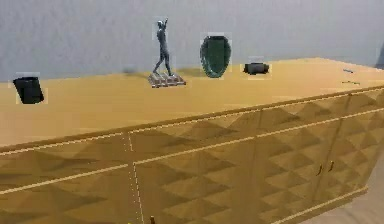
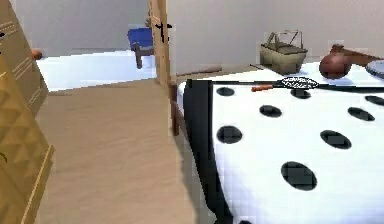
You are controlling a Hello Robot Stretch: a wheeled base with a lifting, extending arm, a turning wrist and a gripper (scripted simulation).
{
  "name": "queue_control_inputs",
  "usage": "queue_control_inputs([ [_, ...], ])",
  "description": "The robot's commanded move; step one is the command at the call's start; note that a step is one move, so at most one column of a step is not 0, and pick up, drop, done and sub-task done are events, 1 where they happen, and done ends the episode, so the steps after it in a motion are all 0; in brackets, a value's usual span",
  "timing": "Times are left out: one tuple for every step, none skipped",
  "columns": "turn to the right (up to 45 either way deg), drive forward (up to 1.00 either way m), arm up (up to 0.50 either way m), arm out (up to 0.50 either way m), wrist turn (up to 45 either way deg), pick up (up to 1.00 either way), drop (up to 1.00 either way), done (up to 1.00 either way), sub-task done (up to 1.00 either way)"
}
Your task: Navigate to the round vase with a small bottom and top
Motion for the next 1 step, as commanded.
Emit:
queue_control_inputs([
  [45.0, 0.0, 0.0, 0.0, 0.0, 0.0, 0.0, 0.0, 0.0],
])
